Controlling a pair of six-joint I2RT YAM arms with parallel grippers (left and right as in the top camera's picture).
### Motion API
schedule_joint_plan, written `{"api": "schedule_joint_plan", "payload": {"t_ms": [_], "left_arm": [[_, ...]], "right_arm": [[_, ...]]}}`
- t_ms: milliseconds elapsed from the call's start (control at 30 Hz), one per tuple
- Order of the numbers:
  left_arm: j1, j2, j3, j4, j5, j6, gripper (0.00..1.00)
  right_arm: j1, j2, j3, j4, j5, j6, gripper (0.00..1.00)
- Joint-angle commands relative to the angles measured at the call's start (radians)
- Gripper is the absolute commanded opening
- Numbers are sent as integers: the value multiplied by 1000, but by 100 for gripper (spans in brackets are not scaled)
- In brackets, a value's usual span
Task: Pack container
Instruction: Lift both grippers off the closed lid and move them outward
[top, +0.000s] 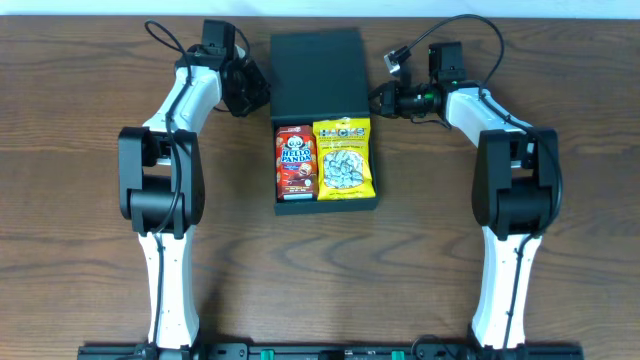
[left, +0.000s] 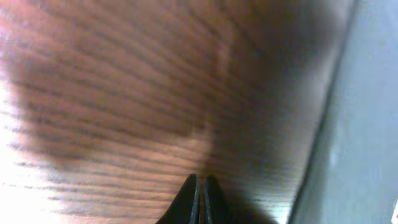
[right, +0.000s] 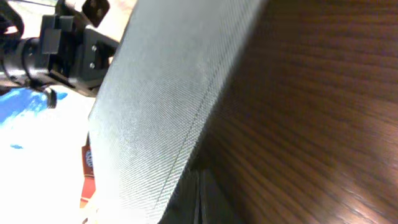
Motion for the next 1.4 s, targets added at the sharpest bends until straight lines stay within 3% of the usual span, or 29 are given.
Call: {"api": "schedule_joint_plan", "payload": {"t_ms": [0, 300, 600, 867, 1033, 1367], "left_arm": [[-9, 9, 0, 25, 89, -3, 6], [16, 9, 0, 51, 226, 106, 6], [50, 4, 1, 56, 471, 299, 6], [50, -40, 2, 39, 514, 369, 6], [50, -90, 2, -5, 510, 427, 6], [50, -202, 2, -39, 510, 512, 6]], "right_arm": [[8, 5, 2, 11, -123, -1, 1], [5, 5, 2, 19, -210, -50, 1], [-10, 5, 2, 22, -332, -84, 2], [-17, -1, 4, 49, -439, -77, 2], [-21, -8, 5, 190, -530, 35, 1], [-23, -8, 5, 631, -530, 528, 2]]}}
